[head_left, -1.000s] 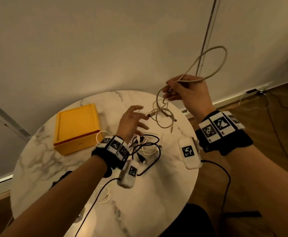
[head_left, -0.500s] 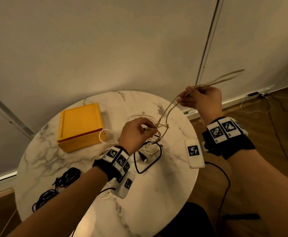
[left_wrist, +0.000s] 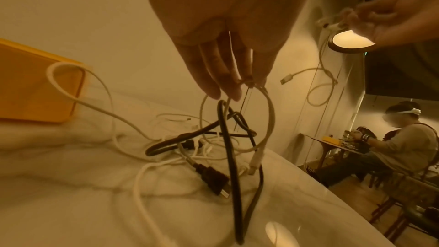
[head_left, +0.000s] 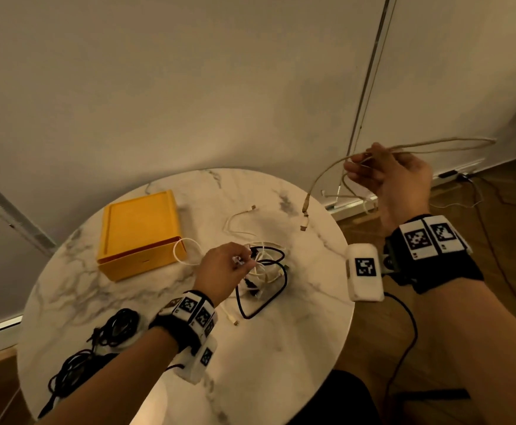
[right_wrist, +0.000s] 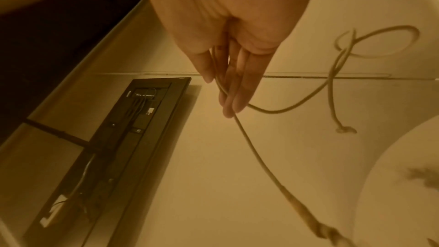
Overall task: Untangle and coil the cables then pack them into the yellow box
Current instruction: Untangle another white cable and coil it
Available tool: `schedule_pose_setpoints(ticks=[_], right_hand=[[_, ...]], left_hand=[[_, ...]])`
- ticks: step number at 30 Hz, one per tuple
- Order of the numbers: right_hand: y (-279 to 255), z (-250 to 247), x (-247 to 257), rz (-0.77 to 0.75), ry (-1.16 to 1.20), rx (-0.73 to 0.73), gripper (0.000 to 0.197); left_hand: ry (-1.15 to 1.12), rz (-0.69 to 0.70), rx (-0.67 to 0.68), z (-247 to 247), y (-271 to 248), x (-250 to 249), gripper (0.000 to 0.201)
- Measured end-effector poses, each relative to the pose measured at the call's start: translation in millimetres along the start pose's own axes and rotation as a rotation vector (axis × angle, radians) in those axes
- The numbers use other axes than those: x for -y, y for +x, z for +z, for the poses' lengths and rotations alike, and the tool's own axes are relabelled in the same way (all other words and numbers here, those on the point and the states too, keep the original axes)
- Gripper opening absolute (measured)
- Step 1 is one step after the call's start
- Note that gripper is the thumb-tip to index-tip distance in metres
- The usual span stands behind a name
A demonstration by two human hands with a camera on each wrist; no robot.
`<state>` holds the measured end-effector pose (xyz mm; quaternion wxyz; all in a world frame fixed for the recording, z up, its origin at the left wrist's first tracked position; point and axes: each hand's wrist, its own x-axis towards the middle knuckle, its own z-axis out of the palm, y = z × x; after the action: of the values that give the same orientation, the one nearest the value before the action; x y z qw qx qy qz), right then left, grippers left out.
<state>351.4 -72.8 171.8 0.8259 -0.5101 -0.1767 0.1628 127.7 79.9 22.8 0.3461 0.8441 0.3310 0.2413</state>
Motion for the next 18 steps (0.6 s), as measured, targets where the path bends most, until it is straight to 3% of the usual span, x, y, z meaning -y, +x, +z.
schedule_pose_setpoints(ticks=[4, 7, 10, 13, 15, 18], right_hand=[[0, 12, 9, -0.003, -0.059, 0.115, 0.015], [-8, 14, 14, -0.047, -0.08, 0.146, 0.014], [-21, 9, 17, -0.079, -0.082, 0.206, 0.013], [-35, 3, 17, -0.072, -0.081, 0.29, 0.016], [-43, -4, 15, -0.053, -0.085, 0.302, 0.016], [-53, -18, 12, -0.036, -0.078, 0.286, 0.015]], left_hand=[[-0.086, -0.027, 0.119, 13, 12, -29, 0.009], [-0.368, -0.084, 0.097, 12, 23, -59, 0.006], [-0.635, -0.178, 0.104, 8, 28, -84, 0.023], [-0.762, -0.216, 0.201, 1, 25, -100, 0.039], [-0.836, -0.187, 0.261, -5, 18, -108, 0.027], [-0.808, -0.085, 0.238, -12, 3, -109, 0.009]])
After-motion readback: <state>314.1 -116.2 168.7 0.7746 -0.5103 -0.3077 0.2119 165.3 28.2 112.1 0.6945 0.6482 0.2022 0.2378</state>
